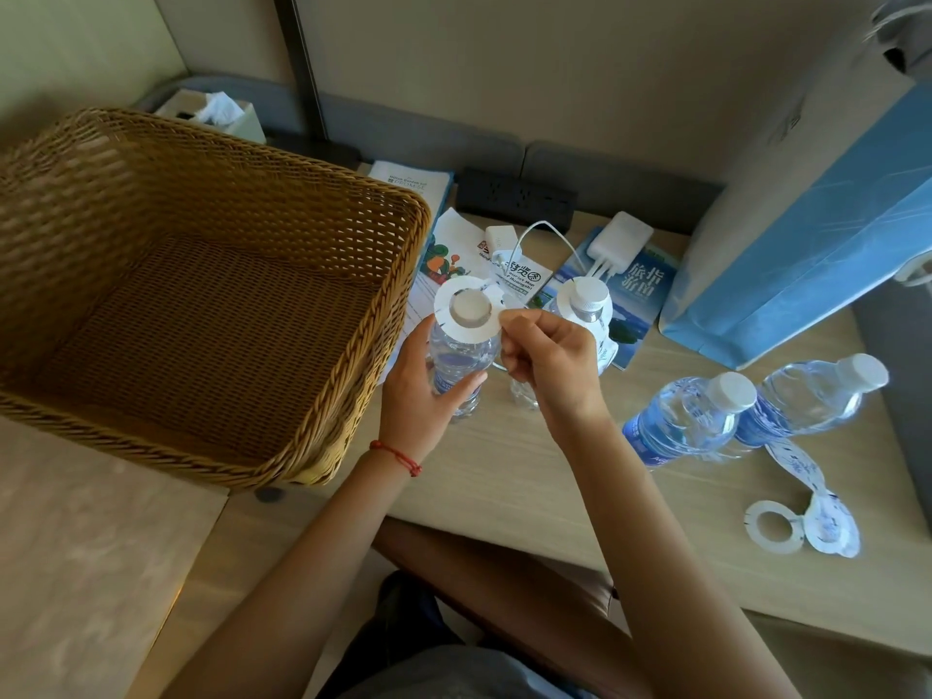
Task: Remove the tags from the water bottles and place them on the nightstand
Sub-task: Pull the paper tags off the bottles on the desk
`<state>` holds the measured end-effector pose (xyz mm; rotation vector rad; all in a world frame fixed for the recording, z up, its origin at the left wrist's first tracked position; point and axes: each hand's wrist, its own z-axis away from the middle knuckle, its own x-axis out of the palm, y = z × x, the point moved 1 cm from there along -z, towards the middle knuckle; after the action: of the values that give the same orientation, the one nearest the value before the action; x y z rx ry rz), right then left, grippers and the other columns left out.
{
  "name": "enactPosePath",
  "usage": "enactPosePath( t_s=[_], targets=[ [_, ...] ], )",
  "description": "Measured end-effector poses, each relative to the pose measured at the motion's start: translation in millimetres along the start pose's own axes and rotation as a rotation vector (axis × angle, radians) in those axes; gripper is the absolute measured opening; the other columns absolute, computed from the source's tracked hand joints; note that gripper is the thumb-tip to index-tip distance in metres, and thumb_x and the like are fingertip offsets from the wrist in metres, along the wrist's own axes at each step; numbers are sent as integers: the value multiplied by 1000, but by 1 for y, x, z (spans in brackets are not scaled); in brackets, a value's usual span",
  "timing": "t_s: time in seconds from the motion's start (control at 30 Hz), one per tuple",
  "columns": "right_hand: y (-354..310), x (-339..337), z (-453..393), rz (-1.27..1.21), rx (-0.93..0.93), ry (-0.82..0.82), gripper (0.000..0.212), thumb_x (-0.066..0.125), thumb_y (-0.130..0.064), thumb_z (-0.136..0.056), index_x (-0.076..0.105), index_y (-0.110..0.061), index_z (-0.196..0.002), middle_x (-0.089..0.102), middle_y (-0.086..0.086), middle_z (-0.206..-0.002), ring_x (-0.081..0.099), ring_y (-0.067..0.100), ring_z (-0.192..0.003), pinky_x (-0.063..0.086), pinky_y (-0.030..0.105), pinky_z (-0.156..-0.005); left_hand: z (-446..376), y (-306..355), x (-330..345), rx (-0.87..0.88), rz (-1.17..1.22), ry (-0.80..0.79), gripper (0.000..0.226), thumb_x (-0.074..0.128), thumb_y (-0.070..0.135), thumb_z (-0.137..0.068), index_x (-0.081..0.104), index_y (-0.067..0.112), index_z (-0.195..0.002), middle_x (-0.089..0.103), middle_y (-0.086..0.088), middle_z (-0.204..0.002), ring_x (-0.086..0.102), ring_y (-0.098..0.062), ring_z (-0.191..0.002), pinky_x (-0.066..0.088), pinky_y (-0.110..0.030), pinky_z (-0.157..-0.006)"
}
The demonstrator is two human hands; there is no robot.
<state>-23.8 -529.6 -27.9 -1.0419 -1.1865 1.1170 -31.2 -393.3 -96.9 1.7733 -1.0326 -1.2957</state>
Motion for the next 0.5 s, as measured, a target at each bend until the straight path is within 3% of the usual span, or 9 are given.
enactPosePath(
  t_s=[0.13, 0.23, 0.33, 0.5],
  targets=[
    [9, -14, 17, 41, -11, 59, 27, 61, -8, -85, 65, -16, -60, 51, -4, -45, 42, 9, -43, 36, 18, -43, 10, 2, -3, -14, -16, 29, 66, 71, 26, -76, 43, -2, -129, 55, -18, -127, 54, -25, -114, 38, -4, -89],
    [18, -26, 34, 97, -16, 89, 19, 60, -4, -85, 65, -8, -66, 51, -5, -44, 43, 7, -42, 36, 17, -43, 25, 5, -6, -33, 28, 37, 66, 59, 40, -78, 44, 0, -128, 55, -16, -126, 55, -25, -113, 48, -32, -93],
    [35, -37, 51, 129, 6, 93, 18, 59, -1, -85, 65, -5, -68, 51, -7, -42, 43, 5, -41, 37, 15, -44, 42, 4, -8, -1, -5, 51, 61, 52, 44, -82, 48, 0, -124, 55, -8, -121, 54, -19, -110, 49, -38, -92],
    [74, -56, 70, 227, 97, 112, 18, 60, -5, -85, 63, 4, -69, 51, -8, -42, 43, 2, -41, 38, 12, -46, 65, -2, 0, 53, -173, -24, 39, 62, 11, -84, 53, -5, -119, 58, -20, -121, 55, -30, -113, 47, -44, -95]
  ],
)
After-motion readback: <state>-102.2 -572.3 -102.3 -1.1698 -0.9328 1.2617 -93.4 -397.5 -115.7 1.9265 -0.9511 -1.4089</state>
